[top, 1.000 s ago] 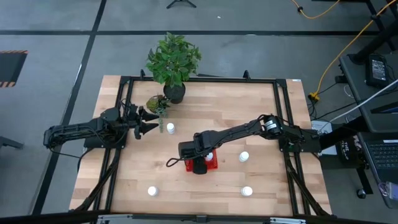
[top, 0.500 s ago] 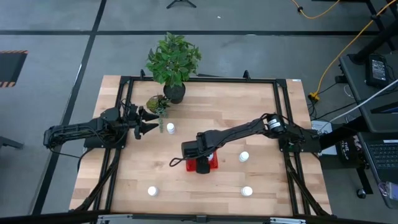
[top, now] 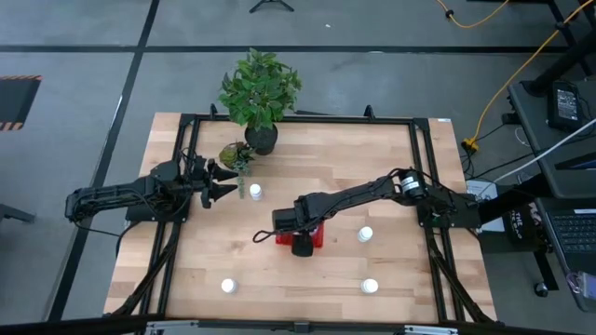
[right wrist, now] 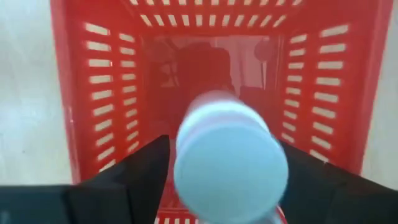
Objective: Pick and place pill bottles into a basket
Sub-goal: Put the white pill bottle into the bin
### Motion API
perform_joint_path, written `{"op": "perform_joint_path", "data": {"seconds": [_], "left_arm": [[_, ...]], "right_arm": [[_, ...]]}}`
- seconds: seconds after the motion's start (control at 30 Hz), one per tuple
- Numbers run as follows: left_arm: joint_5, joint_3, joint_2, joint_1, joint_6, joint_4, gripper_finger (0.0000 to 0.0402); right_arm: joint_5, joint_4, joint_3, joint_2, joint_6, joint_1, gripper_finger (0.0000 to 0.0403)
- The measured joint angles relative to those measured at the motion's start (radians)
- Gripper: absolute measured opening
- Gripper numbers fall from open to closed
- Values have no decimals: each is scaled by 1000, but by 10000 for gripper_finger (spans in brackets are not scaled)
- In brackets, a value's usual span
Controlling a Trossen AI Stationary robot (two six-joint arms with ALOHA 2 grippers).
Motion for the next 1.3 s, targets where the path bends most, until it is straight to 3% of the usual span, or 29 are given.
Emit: {"op": "perform_joint_path", "data": {"seconds": [0.53, 0.93, 1.17, 1.3], "left_arm": [[0, 0, 0, 0, 0, 0, 271], [-2, 0, 0, 0, 5, 0, 271], [-2, 0, 0, 0, 8, -1, 271], [-3, 0, 0, 0, 9, -1, 271]], "right_arm": [[23, -92, 92, 1, 0, -16, 265], [23, -196, 297, 0, -50, -33, 265], [17, -112, 450, 0, -164, -106, 267], [8, -51, 511, -2, -232, -157, 290]]}}
